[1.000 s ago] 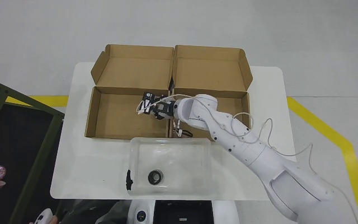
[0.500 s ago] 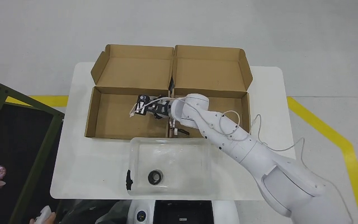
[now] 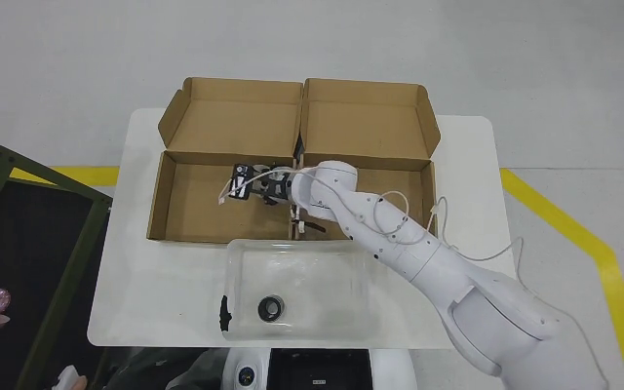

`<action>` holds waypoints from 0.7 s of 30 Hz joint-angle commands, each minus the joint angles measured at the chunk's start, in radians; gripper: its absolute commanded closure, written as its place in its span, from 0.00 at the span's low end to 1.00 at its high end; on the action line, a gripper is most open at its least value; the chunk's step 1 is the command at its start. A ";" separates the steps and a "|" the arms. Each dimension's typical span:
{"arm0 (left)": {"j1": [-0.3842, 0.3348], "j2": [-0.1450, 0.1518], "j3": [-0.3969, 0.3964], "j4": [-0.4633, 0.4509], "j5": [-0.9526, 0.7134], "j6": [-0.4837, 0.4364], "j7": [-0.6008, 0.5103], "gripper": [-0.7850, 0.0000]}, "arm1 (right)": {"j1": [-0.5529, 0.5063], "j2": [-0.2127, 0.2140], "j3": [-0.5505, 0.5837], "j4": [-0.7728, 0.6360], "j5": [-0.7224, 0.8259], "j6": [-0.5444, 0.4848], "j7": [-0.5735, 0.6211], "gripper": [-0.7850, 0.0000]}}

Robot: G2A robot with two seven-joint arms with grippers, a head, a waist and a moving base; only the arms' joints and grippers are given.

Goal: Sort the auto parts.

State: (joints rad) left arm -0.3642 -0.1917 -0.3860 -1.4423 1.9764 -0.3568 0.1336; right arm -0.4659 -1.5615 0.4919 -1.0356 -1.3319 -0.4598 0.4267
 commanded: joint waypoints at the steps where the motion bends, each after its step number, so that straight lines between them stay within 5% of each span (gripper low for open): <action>1: 0.000 0.000 0.000 0.000 0.000 0.000 0.000 0.00 | 0.000 0.003 0.013 -0.030 -0.005 -0.010 0.007 0.60; 9: 0.000 0.000 0.000 0.000 0.000 0.000 0.000 0.00 | -0.065 0.038 0.094 -0.213 -0.004 -0.075 0.044 0.59; 21: 0.000 0.000 0.000 0.000 0.000 0.000 0.000 0.00 | -0.301 0.116 0.213 -0.521 -0.024 -0.194 0.110 0.60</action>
State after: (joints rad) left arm -0.3642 -0.1917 -0.3860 -1.4423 1.9764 -0.3568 0.1336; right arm -0.7478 -1.4506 0.6971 -1.5348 -1.3558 -0.6448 0.5367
